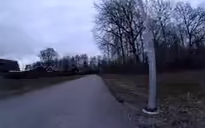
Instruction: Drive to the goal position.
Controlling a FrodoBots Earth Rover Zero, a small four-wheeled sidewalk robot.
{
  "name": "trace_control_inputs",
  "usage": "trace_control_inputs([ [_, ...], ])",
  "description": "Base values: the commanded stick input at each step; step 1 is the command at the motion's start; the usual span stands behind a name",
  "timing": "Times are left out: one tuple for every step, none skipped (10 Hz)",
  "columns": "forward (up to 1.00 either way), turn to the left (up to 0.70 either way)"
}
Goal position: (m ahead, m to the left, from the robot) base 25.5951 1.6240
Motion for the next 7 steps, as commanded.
trace_control_inputs([
  [0.70,0.00],
  [0.70,0.00],
  [0.70,0.00],
  [0.70,0.12],
  [0.70,0.34],
  [0.70,0.22],
  [0.70,0.00],
])
